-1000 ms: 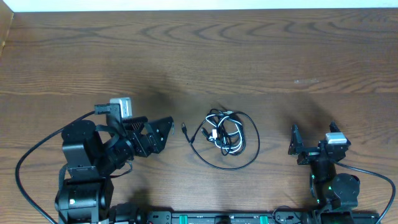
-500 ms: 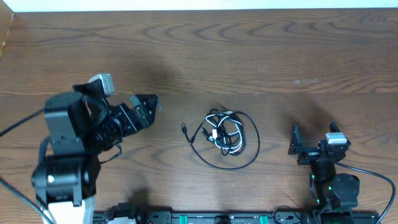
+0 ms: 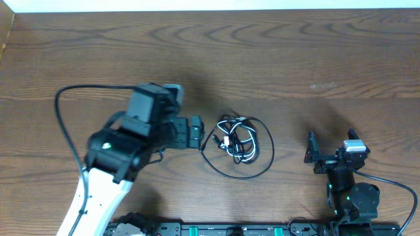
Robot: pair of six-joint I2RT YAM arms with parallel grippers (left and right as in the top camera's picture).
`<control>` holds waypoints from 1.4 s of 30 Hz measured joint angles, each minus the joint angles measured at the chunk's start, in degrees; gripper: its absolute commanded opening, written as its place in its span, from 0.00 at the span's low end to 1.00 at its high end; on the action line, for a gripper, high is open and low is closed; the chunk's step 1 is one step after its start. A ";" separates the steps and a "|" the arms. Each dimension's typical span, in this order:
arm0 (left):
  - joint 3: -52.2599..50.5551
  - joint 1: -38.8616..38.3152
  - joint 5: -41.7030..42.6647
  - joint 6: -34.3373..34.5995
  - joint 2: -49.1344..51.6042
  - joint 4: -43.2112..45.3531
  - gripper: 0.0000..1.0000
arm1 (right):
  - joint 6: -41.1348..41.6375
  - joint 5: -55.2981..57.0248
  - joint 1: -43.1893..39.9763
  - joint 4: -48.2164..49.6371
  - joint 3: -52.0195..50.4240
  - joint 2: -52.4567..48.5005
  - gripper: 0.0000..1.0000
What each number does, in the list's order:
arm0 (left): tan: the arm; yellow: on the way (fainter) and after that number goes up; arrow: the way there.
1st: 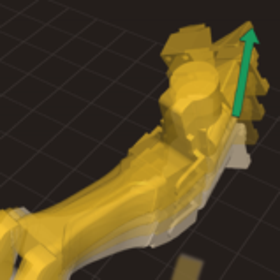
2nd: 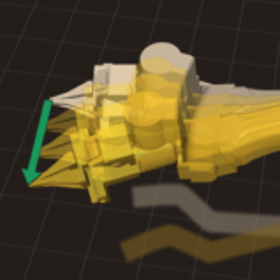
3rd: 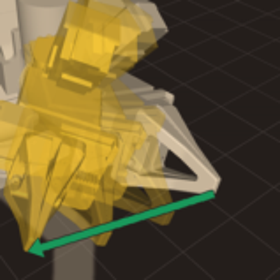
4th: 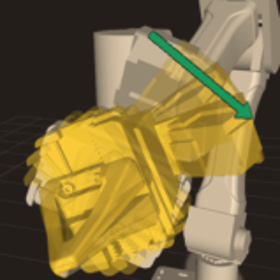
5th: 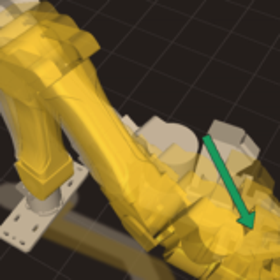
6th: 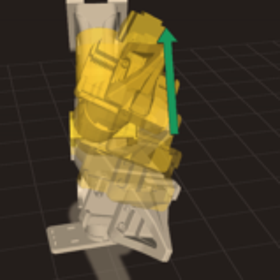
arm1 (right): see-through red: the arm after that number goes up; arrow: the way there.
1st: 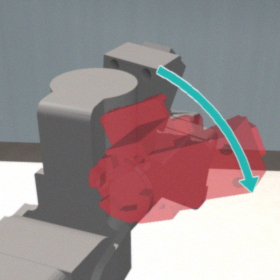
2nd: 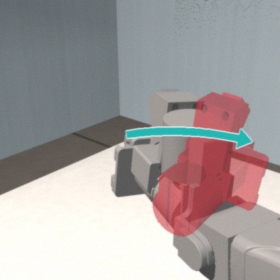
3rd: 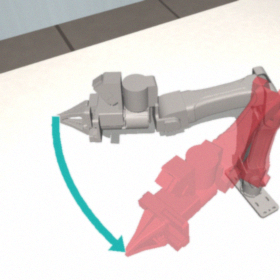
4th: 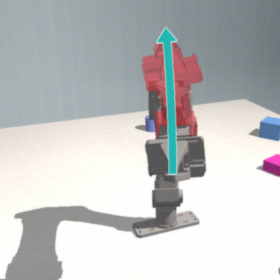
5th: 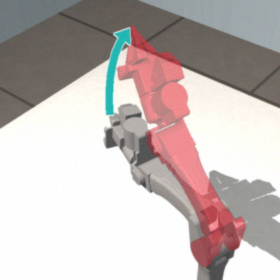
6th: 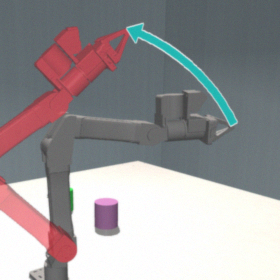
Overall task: Untangle cables
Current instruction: 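Move the left gripper over the tangled black and white cables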
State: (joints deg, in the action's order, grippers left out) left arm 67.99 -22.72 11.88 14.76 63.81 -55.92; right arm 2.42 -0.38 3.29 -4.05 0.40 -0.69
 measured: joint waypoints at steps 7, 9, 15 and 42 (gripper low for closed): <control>0.13 -11.37 -6.86 -0.02 10.29 3.74 0.98 | 0.00 -0.02 0.00 -0.02 0.00 0.00 0.99; 0.13 -12.57 -8.13 -0.07 12.66 5.55 0.98 | 0.00 0.00 0.00 -0.02 0.00 0.00 0.99; 0.13 -15.61 -10.51 -4.85 19.15 9.57 0.98 | 0.00 0.00 0.00 -0.02 0.00 0.00 0.99; 0.13 -17.62 -16.50 -22.25 35.85 24.92 0.98 | 0.00 -0.02 0.00 -0.02 0.00 0.00 0.99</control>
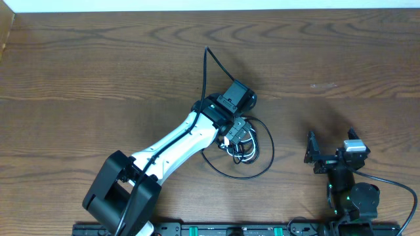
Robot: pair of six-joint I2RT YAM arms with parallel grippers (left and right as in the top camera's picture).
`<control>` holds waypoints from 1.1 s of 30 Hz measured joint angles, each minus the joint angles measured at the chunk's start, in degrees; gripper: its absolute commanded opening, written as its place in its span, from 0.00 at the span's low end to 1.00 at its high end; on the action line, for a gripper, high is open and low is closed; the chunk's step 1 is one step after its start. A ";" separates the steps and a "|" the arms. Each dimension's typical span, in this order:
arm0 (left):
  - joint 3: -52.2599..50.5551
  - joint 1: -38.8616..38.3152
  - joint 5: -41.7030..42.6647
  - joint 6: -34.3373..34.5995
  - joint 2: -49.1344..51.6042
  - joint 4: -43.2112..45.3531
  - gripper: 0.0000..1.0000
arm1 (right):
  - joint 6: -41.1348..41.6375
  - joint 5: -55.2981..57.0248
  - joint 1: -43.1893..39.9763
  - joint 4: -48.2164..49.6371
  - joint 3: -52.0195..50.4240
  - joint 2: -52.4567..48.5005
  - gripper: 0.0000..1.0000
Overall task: Untangle cables
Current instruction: 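Move the left gripper over the tangled black and white cables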
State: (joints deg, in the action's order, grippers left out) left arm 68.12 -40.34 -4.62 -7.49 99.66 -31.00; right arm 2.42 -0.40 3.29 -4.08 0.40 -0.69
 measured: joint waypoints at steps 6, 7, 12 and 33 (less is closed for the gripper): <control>0.00 0.00 2.89 1.09 0.00 0.00 0.98 | 0.00 0.02 0.00 0.00 0.00 0.00 0.99; 0.00 0.00 3.65 1.46 0.00 -0.11 0.98 | 0.00 0.02 0.00 0.02 0.00 0.00 0.99; 0.00 0.00 5.16 1.70 0.00 -1.75 0.98 | 0.00 0.02 0.00 0.00 0.00 0.00 0.99; 0.00 0.00 5.84 4.31 0.00 -3.04 0.99 | 0.00 0.02 0.00 0.00 0.00 0.00 0.99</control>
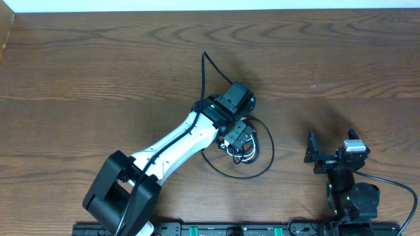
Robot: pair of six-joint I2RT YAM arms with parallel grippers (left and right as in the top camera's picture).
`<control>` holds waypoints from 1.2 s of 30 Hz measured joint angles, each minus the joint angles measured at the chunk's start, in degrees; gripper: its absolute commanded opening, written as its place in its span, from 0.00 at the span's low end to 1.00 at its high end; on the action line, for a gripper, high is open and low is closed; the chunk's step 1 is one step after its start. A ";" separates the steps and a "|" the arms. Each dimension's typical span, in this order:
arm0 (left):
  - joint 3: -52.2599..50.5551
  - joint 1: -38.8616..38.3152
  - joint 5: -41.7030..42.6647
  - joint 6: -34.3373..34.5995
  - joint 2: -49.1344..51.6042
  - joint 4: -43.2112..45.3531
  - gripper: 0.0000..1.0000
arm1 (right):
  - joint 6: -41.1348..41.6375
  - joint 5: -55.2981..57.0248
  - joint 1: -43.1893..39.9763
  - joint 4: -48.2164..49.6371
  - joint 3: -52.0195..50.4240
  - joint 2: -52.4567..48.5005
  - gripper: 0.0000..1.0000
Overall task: Untangle cables
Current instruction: 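Move the left gripper over the tangled black and white cables, then grasp the cable bundle with the left gripper and lift it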
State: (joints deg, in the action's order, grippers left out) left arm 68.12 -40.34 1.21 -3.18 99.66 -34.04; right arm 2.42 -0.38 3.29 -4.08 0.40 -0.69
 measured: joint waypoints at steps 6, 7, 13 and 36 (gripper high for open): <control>0.00 0.00 0.07 0.31 0.00 0.07 0.66 | 0.00 0.00 0.00 0.00 0.00 0.00 0.99; 0.00 0.00 0.13 0.20 0.00 0.24 0.60 | 0.00 0.00 0.00 0.02 0.00 0.00 0.99; 0.00 0.00 0.22 2.19 0.00 0.85 0.22 | 0.00 0.00 0.00 0.00 0.00 0.00 0.99; 0.11 0.04 -3.61 4.39 -4.00 3.67 0.98 | 0.00 0.00 0.00 0.00 0.00 0.00 0.99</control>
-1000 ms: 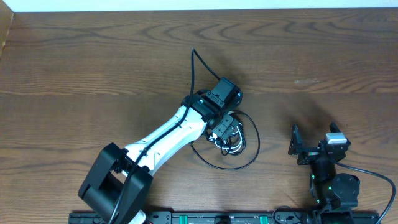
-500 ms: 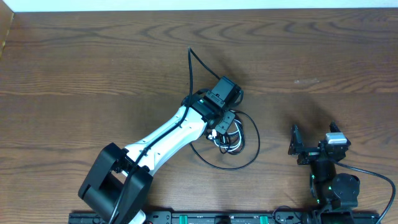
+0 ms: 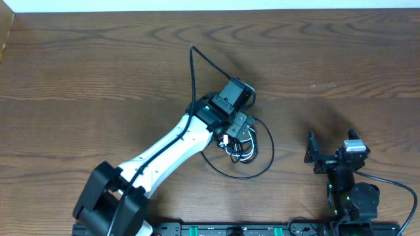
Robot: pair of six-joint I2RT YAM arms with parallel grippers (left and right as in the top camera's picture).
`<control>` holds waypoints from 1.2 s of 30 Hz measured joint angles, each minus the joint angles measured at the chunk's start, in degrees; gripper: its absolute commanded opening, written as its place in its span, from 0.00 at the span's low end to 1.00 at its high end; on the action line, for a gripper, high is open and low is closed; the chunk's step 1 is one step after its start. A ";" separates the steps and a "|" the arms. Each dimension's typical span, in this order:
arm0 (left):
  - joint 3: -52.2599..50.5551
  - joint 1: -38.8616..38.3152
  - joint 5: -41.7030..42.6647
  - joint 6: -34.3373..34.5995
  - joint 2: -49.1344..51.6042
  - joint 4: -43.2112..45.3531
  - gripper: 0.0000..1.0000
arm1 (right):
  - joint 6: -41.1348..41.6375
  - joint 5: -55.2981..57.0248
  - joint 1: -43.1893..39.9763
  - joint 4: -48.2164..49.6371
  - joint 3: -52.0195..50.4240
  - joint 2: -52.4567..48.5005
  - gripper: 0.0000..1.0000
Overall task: Untangle cables
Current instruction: 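Grasp the cable bundle with the left gripper and lift it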
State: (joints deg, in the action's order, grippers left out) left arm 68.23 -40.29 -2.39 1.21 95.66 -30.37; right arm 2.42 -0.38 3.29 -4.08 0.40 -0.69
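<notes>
A tangle of thin black cables (image 3: 248, 152) with white plugs lies mid-table, and one wide loop of it (image 3: 270, 156) sweeps out to the right and front. My left gripper (image 3: 239, 126) is down on the upper left of the tangle. Its fingers look closed on the top strands, though the wrist partly hides them. My right gripper (image 3: 330, 149) rests open near the front right edge, well clear of the cables, with nothing between its fingers.
The brown wooden table (image 3: 98, 72) runs to a pale wall strip at the back. The left arm's own black lead (image 3: 195, 69) arcs up behind its wrist. A black rail (image 3: 230, 229) runs along the front edge.
The left wrist has shifted slightly back and to the left over the tangle, and its fingers look drawn closer together. The cable loop and the right arm are unchanged.
At first the left gripper was to the left of the tangle, just short of it. It then stood over the tangle's upper left, and later lower, in among the strands. Now it has shifted slightly back with its fingers on them. The right arm has stayed parked.
</notes>
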 measured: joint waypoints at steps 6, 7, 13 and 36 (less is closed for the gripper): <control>0.02 0.00 2.54 -11.96 -0.31 -0.59 0.98 | 0.00 0.00 0.00 0.02 0.00 0.00 0.99; 0.02 0.00 2.60 -12.72 -0.15 -0.28 0.98 | 0.00 0.00 0.00 0.00 0.00 0.00 0.99; 0.02 0.00 3.19 -14.78 5.95 0.55 0.98 | 0.00 0.00 0.00 0.00 0.00 0.00 0.99; 0.00 0.00 -12.17 6.86 9.49 8.11 0.08 | 0.00 -0.02 0.00 0.02 0.00 0.00 0.99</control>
State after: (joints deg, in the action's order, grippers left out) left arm 68.23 -40.29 -14.57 8.08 105.14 -22.26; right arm 2.42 -0.40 3.29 -4.05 0.40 -0.69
